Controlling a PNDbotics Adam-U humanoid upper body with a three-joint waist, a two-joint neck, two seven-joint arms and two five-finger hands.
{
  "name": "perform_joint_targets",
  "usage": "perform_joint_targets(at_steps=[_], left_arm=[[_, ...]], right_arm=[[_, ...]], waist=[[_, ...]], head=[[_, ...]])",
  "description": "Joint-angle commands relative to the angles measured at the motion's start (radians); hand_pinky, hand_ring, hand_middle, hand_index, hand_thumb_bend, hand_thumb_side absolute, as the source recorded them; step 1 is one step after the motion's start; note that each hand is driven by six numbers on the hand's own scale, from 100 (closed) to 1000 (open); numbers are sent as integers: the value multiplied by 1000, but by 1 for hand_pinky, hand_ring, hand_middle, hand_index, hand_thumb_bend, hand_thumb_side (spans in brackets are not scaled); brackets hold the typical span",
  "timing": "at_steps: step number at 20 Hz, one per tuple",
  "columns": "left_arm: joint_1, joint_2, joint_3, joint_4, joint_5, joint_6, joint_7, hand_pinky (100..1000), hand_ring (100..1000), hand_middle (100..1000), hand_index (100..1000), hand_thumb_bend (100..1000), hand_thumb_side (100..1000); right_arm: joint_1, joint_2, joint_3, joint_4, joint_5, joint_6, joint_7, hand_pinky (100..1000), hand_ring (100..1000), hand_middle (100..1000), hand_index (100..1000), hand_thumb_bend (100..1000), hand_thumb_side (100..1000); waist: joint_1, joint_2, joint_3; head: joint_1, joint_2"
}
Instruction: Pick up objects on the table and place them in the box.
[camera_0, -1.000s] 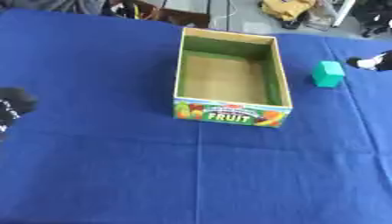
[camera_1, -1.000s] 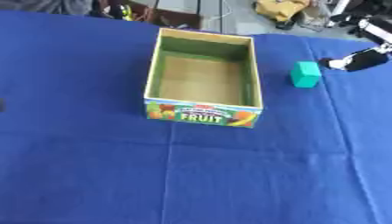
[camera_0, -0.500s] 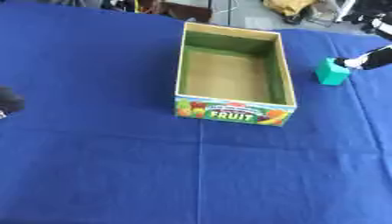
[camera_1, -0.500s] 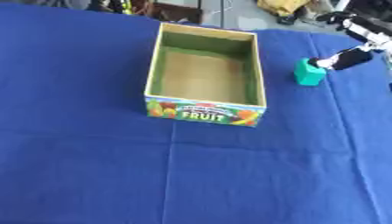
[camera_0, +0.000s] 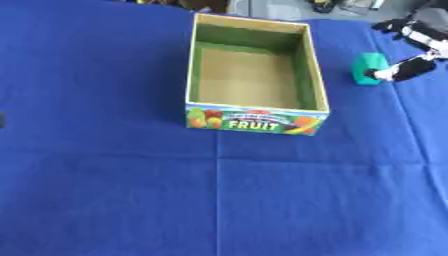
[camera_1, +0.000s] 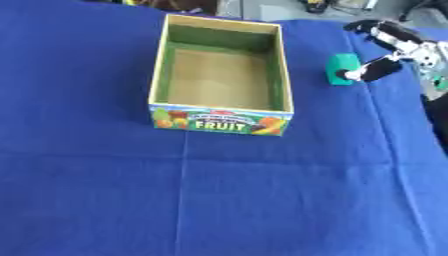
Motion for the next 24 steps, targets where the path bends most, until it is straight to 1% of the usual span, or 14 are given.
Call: perform_joint_targets(at_steps=[1, 4, 8, 9, 10, 14, 15, 16, 18, 19, 20, 22, 23, 24], left_arm=[[-12, 27, 1, -19, 3, -3, -5, 834, 750, 592, 700, 391, 1000], [-12, 28, 1, -18, 3, -4, -5, 834, 750, 592, 700, 390, 1000], [-14, 29, -1, -18, 2, -4, -8, 835, 750, 591, 700, 389, 1000], [-14, 28, -2, -18, 2, -3, -9, 835, 750, 591, 700, 374, 1000], [-15, 28, -2, -18, 2, -3, -10, 835, 750, 591, 700, 387, 1000], [-14, 29, -3, -18, 1, -3, -11, 835, 751, 591, 700, 389, 1000], [-14, 29, -3, -18, 1, -3, -11, 835, 751, 591, 700, 389, 1000], [-14, 29, -3, -18, 1, -3, -11, 836, 751, 591, 700, 390, 1000], [-13, 29, -3, -18, 1, -3, -12, 836, 751, 589, 700, 390, 1000], [-13, 29, -3, -18, 1, -3, -12, 836, 751, 589, 700, 390, 1000], [-12, 29, -3, -17, 1, -3, -12, 836, 751, 588, 700, 391, 1000], [-12, 28, -3, -17, 1, -3, -12, 836, 751, 588, 700, 391, 1000], [-11, 28, -3, -17, 1, -2, -12, 836, 751, 588, 700, 391, 1000], [-11, 28, -4, -17, 1, -2, -13, 836, 751, 588, 700, 391, 1000]], right_arm=[[-11, -30, -11, 2, -2, 4, -4, 873, 947, 928, 1000, 415, 315], [-11, -26, -10, 8, 0, 5, -4, 873, 947, 926, 1000, 410, 314], [-11, -18, -8, 16, 4, 8, 1, 871, 944, 917, 1000, 347, 267], [-11, -17, -8, 17, 5, 9, 2, 870, 942, 913, 1000, 371, 235], [-11, -15, -8, 18, 5, 10, 3, 869, 941, 911, 1000, 327, 243], [-11, -11, -6, 19, 11, 14, 8, 868, 940, 906, 1000, 298, 201], [-11, -11, -6, 19, 13, 15, 10, 868, 939, 906, 1000, 292, 186], [-10, -11, -5, 20, 16, 17, 11, 868, 939, 905, 1000, 248, 100], [-9, -11, -4, 22, 24, 23, 17, 867, 938, 903, 998, 218, 100], [-9, -11, -5, 22, 28, 25, 19, 867, 938, 903, 998, 218, 100], [-8, -12, -5, 23, 32, 29, 21, 863, 934, 898, 992, 168, 100], [-7, -13, -6, 24, 40, 35, 23, 860, 933, 896, 990, 149, 100], [-6, -13, -6, 25, 42, 38, 23, 857, 930, 893, 986, 109, 100], [-6, -13, -7, 26, 45, 40, 24, 855, 927, 892, 984, 100, 100]], waist=[[6, -13, 3], [9, -7, 5], [9, 2, 6], [9, 3, 7], [9, 4, 7], [8, 7, 8], [7, 7, 8], [7, 8, 8], [7, 8, 8], [7, 7, 7], [7, 7, 7], [6, 7, 6], [7, 7, 5], [7, 7, 4]], head=[[-9, 6], [-11, 8], [-10, 8], [-10, 8], [-9, 8], [-7, 8], [-7, 7], [-6, 7], [-5, 7], [-4, 7], [-4, 7], [-3, 6], [-3, 5], [-3, 5]])
